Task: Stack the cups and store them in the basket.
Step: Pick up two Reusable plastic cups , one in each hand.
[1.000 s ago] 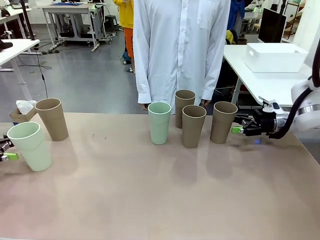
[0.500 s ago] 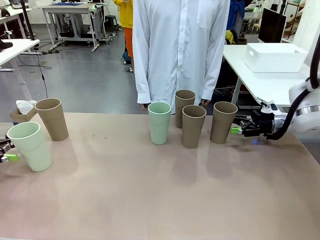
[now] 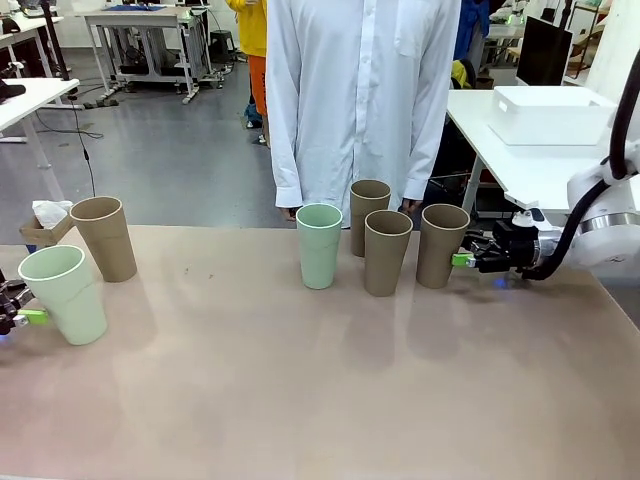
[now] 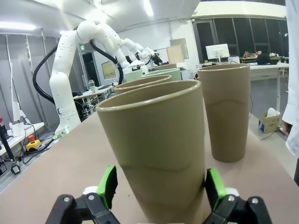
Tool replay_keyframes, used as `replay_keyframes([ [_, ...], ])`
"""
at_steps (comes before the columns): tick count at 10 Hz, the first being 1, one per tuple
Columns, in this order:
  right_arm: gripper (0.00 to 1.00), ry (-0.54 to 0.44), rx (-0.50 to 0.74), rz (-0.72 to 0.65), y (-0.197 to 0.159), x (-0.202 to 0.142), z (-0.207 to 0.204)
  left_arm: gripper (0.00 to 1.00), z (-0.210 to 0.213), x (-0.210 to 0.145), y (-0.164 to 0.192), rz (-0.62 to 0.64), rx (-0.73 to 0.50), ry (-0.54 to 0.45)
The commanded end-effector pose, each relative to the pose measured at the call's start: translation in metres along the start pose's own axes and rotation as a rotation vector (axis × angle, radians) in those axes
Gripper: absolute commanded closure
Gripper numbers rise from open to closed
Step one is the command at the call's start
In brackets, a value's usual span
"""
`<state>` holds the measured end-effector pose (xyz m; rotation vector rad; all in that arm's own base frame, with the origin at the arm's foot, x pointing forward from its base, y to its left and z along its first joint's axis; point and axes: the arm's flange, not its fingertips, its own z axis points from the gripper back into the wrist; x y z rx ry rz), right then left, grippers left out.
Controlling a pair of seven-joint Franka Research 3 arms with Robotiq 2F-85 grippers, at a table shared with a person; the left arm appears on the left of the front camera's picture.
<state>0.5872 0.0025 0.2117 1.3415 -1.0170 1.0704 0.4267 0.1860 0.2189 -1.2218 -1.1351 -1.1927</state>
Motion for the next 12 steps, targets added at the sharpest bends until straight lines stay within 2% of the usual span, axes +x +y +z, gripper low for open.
replay_keyframes([
  [1, 0.0, -0.001, -0.025, 0.012, -0.009, 0.008, -0.012, 0.0, -0.007, -0.016, -0.017, -0.038, -0.01, 0.004],
  [6, 0.0, 0.039, -0.012, 0.003, -0.017, 0.006, -0.032, 0.0, -0.015, -0.018, -0.013, -0.042, -0.009, -0.009],
  [12, 0.0, 0.014, 0.003, -0.013, -0.018, 0.005, -0.036, 0.0, -0.02, -0.017, -0.012, -0.038, -0.031, -0.019],
])
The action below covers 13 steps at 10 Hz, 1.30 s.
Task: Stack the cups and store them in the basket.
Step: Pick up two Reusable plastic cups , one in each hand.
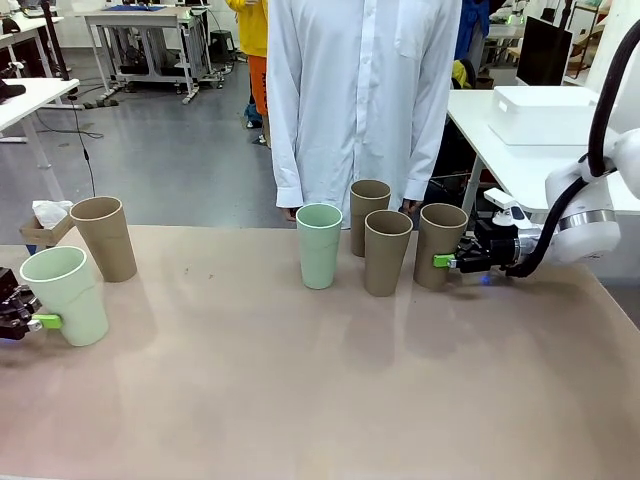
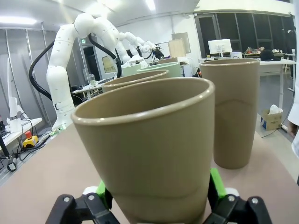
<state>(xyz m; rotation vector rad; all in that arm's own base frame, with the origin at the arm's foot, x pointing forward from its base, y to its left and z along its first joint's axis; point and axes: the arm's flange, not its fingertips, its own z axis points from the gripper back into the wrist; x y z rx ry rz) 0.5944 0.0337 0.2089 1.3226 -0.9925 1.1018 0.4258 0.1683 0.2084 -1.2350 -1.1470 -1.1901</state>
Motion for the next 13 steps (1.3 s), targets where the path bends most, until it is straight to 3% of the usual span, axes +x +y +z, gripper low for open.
replay_keyframes([
  [1, 0.0, -0.021, -0.008, -0.021, -0.01, 0.006, -0.005, 0.0, -0.006, -0.007, -0.012, -0.035, -0.033, -0.004],
  [13, 0.0, -0.042, -0.007, -0.051, -0.012, 0.004, -0.003, 0.0, -0.029, 0.002, -0.016, -0.032, -0.032, 0.001],
])
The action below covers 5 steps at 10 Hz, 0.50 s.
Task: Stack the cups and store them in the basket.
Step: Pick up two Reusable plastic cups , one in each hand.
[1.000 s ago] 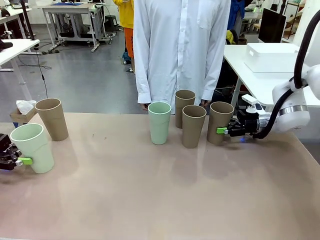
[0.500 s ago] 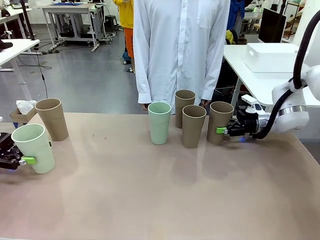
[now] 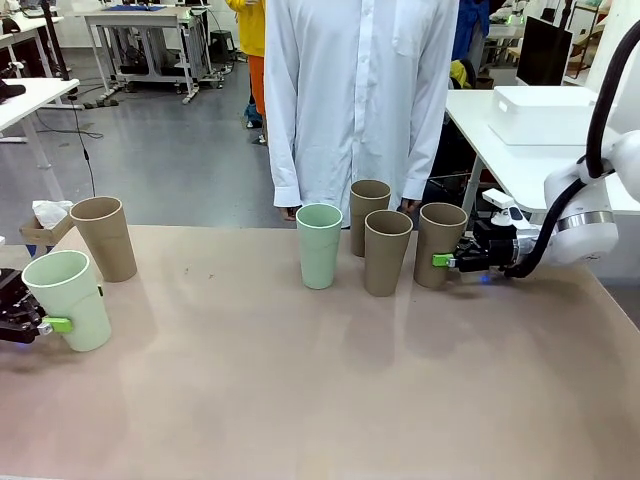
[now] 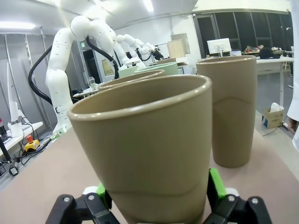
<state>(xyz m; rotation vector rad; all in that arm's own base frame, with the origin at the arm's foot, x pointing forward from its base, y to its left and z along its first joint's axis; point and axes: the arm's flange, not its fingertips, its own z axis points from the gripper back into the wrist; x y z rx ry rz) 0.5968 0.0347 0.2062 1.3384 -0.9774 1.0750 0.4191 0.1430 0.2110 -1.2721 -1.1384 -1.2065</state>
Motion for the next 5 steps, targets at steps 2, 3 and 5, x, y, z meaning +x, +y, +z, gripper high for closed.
replay_keyframes([
  [2, 0.2, -0.037, -0.005, -0.035, -0.0093, 0.0064, -0.0013, 0.19, -0.0042, -0.0007, -0.0084, -0.047, 0.02, 0.029],
  [3, 0.28, -0.039, -0.006, -0.035, -0.0093, 0.0066, -0.0009, 0.23, -0.0038, 0.0007, -0.0096, -0.054, 0.024, 0.024],
  [5, 0.48, -0.036, -0.008, -0.034, -0.0097, 0.007, -0.0005, 0.42, -0.0022, 0.0017, -0.0101, -0.062, 0.03, 0.016],
])
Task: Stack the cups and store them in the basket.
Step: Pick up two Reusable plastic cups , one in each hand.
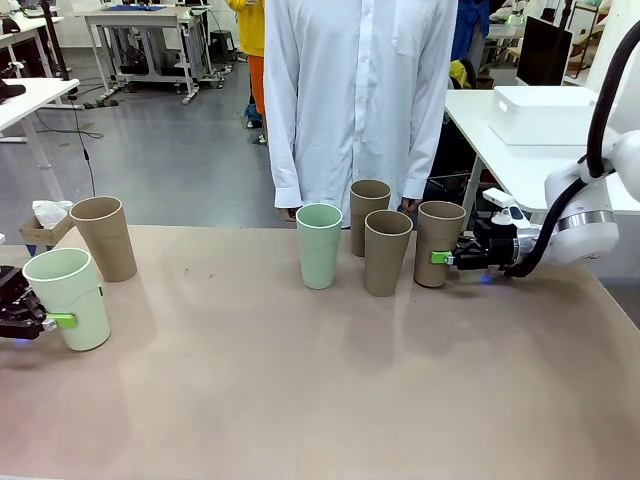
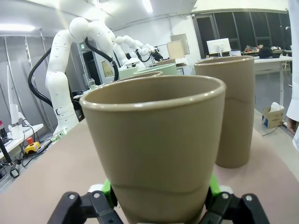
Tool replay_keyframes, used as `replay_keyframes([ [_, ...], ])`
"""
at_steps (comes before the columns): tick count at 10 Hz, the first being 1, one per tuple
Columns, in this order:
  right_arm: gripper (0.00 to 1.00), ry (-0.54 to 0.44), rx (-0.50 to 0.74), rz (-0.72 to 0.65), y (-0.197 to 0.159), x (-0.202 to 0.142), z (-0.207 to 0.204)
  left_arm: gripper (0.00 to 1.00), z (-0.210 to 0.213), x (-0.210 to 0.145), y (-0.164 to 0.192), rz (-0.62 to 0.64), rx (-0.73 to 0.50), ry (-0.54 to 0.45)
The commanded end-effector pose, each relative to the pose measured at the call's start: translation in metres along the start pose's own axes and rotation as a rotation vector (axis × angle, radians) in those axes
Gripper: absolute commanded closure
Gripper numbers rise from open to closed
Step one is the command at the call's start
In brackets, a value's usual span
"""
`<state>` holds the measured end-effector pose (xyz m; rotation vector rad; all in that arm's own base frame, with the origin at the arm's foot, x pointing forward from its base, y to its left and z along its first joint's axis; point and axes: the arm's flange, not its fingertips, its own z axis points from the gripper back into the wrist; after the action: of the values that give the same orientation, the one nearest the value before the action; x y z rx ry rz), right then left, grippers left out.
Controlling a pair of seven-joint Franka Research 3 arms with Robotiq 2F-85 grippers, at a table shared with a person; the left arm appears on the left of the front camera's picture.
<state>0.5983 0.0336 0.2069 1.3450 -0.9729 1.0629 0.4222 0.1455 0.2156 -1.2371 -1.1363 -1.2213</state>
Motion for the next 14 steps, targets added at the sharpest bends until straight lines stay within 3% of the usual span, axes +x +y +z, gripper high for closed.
replay_keyframes([
  [1, 0.6, -0.022, 0.009, -0.001, -0.007, 0.006, 0.0, 0.57, -0.003, -0.004, -0.012, -0.043, 0.024, -0.025],
  [6, 0.6, 0.0, 0.0, 0.0, 0.0, 0.0, 0.0, 0.57, 0.0, 0.0, 0.0, 0.0, 0.0, 0.0],
  [7, 0.15, 0.0, 0.001, 0.002, -0.001, 0.0, 0.001, 0.15, 0.001, -0.001, 0.002, 0.028, -0.004, 0.004],
  [9, 0.15, 0.042, -0.063, 0.085, 0.027, 0.041, -0.001, 0.15, 0.006, 0.035, -0.002, -0.009, 0.073, -0.048],
  [12, 0.15, 0.051, -0.152, 0.183, 0.083, 0.094, 0.0, 0.15, -0.026, 0.095, -0.022, -0.076, 0.115, -0.08],
  [14, 0.15, 0.038, -0.188, 0.239, 0.132, 0.11, 0.002, 0.15, -0.057, 0.115, -0.04, -0.076, 0.135, -0.085],
])
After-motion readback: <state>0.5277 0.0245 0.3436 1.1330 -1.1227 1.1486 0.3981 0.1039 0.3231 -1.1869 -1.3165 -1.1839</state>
